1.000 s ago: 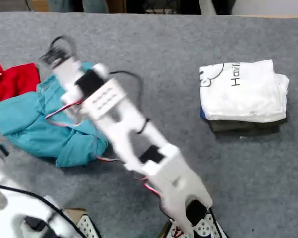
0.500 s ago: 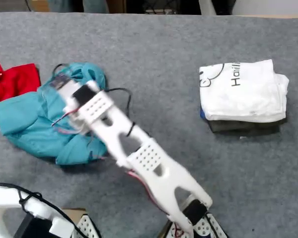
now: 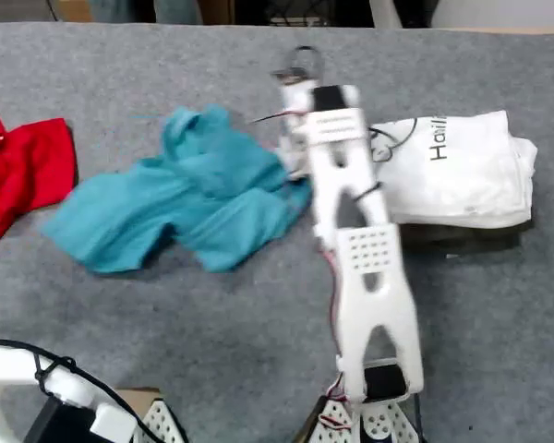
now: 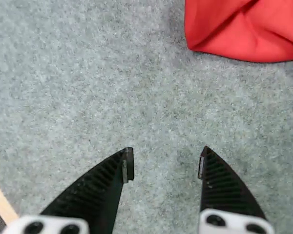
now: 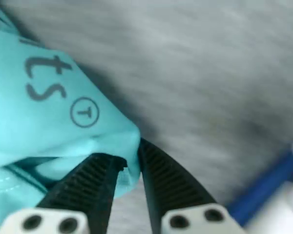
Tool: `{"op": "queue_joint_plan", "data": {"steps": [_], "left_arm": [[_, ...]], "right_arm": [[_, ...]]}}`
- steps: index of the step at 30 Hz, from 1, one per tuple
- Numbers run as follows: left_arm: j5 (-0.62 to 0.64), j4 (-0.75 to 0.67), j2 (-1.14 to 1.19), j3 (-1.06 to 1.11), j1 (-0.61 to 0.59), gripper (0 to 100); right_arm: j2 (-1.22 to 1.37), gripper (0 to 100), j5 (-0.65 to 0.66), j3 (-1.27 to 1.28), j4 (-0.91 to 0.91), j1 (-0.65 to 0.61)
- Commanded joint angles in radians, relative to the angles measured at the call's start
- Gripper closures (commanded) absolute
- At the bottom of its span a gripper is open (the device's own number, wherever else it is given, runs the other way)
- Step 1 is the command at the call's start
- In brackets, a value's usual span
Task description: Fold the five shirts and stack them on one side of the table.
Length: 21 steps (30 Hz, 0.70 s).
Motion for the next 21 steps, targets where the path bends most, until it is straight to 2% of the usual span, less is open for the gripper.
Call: {"op": "queue_joint_plan", "data": {"steps": [1, 5, 7, 13, 21], "left_arm": [[-0.008, -0.008, 0.003, -0.047, 0.001, 77], [-0.005, -0.012, 0.003, -0.048, 0.001, 77], [-0.008, -0.012, 0.003, -0.047, 0.001, 77], [-0.005, -0.003, -0.005, -0.039, 0.013, 77], [-0.005, -0.003, -0.006, -0.038, 0.019, 77]], "right_arm": [[-0.108, 89.3, 0.003, -0.002, 0.009, 0.064], [-0.231, 68.1, -0.003, 0.004, 0.009, 0.026], [-0.297, 61.8, -0.009, 0.005, 0.009, -0.020], [-0.407, 60.6, -0.028, 0.013, 0.009, -0.230], [-0.260, 60.6, -0.028, 0.199, -0.014, -0.621]]}}
